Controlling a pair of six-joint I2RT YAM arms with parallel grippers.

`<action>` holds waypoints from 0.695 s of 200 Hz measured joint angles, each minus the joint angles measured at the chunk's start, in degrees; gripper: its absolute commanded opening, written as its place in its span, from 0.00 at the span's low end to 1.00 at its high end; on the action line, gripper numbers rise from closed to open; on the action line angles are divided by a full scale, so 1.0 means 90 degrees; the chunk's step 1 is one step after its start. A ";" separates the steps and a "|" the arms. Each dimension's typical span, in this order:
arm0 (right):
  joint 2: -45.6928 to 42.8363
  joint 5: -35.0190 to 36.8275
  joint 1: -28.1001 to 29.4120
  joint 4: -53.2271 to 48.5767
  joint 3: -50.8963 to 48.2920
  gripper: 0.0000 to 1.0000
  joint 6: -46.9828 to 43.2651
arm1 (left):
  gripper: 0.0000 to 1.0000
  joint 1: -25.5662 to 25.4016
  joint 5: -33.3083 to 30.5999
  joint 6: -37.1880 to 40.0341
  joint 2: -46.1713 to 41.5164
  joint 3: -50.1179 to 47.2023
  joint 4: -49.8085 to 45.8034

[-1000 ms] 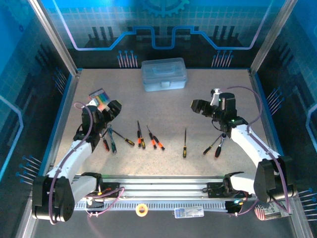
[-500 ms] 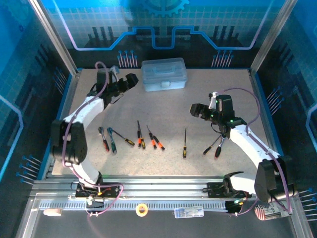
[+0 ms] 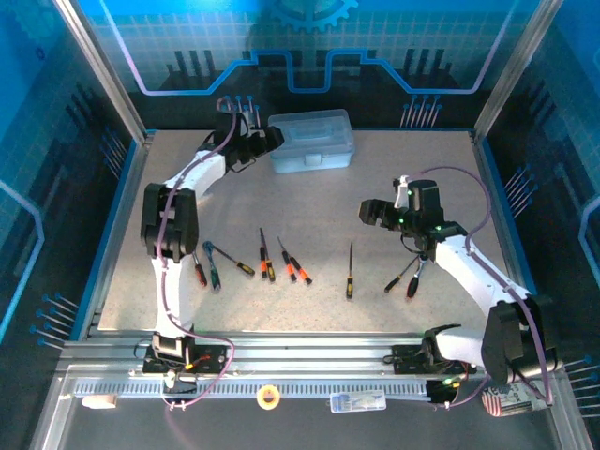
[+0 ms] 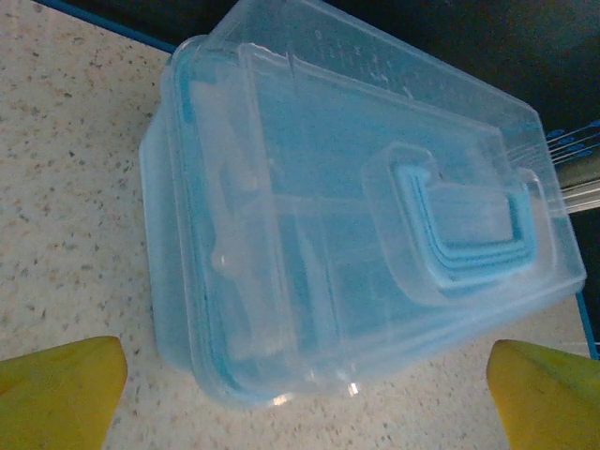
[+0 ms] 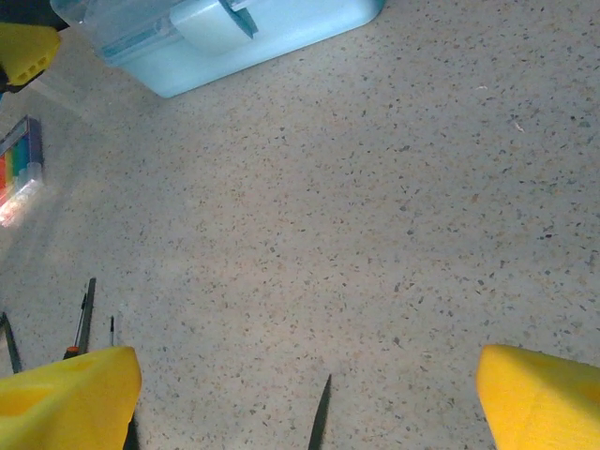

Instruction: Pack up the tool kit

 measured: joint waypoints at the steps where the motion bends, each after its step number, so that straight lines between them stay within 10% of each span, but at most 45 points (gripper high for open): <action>1: 0.0005 0.0000 0.0000 0.0000 0.0005 0.93 0.0000 | 0.99 0.0000 0.0002 0.0002 0.0032 0.0034 -0.0015; 91: 0.1010 -0.0073 -0.0063 -0.0017 0.0444 0.92 -0.0078 | 0.98 0.0000 0.0058 0.0119 0.1331 0.1877 -0.0593; 139: 0.1156 -0.0177 -0.0100 0.0061 0.0787 0.91 -0.0073 | 0.82 0.0010 0.0189 -0.0129 0.1362 0.1865 -0.0629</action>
